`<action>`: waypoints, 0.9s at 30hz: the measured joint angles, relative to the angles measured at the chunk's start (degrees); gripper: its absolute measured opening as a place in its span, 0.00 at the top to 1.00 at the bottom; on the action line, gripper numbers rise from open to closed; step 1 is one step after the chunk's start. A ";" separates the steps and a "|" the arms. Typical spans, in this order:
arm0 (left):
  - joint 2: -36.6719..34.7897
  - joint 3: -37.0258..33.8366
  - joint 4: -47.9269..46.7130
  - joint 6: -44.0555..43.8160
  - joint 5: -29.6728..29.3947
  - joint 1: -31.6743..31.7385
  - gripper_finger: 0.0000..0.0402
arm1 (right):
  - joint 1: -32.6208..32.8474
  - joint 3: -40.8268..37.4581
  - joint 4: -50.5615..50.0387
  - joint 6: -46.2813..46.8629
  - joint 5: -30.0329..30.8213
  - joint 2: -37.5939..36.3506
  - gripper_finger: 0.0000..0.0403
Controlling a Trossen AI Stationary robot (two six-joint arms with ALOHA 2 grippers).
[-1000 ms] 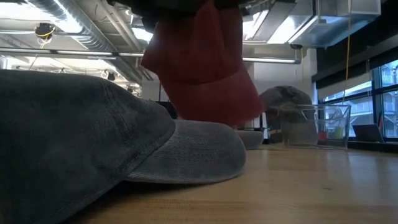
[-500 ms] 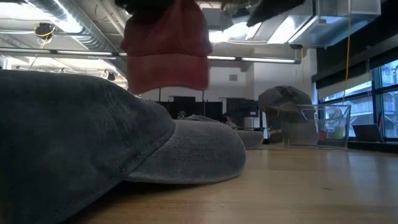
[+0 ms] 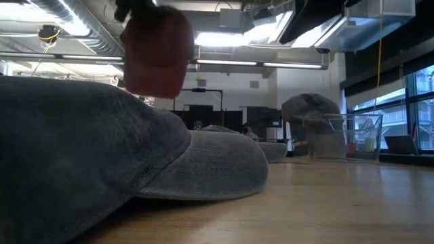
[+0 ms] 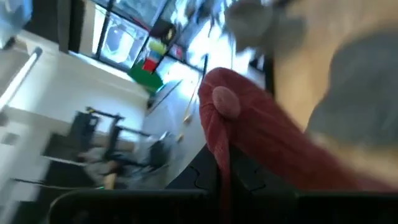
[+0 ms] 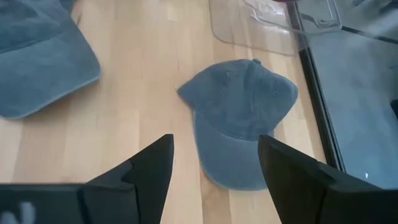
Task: Pick & Place hat
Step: Put the right red cap into the left transparent bin
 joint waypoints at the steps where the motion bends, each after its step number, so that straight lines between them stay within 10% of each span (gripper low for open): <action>1: 0.52 0.00 -0.44 2.95 0.00 1.37 0.99 | -0.10 0.01 0.02 0.00 0.00 0.04 0.42; 27: 21.19 -0.09 10.11 20.08 10.85 23.22 0.99 | -0.33 0.02 0.48 1.08 -0.04 0.90 0.42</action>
